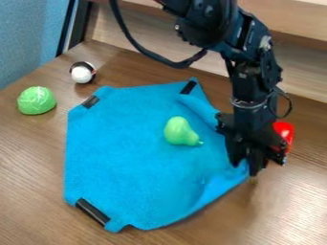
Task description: Unfold the blue cloth from top left
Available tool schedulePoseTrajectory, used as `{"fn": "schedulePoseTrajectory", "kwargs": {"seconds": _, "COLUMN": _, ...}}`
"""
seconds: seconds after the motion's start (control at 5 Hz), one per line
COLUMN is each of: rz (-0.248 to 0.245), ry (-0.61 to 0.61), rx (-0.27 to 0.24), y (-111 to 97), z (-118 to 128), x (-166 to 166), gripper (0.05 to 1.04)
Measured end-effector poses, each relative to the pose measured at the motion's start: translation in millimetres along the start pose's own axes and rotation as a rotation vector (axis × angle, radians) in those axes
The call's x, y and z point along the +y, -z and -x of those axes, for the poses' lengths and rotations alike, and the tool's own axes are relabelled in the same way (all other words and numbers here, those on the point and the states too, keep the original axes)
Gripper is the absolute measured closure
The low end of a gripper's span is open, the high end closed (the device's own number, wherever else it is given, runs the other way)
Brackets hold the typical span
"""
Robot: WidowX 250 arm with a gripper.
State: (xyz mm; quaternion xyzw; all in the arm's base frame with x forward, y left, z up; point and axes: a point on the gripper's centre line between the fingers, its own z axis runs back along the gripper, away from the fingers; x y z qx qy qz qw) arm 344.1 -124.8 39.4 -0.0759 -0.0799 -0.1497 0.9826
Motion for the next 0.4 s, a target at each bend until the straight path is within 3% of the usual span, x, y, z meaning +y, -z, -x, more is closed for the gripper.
{"fn": "schedulePoseTrajectory", "kwargs": {"seconds": 0.2, "rz": -0.001, "ry": -0.014, "rx": -0.001, "y": -2.4, "z": 0.2, "x": -0.2, "gripper": 0.218}}
{"fn": "schedulePoseTrajectory", "kwargs": {"seconds": 0.4, "rz": 0.01, "ry": -0.01, "rx": -0.048, "y": -22.2, "z": -5.0, "x": -4.4, "gripper": 0.075}}
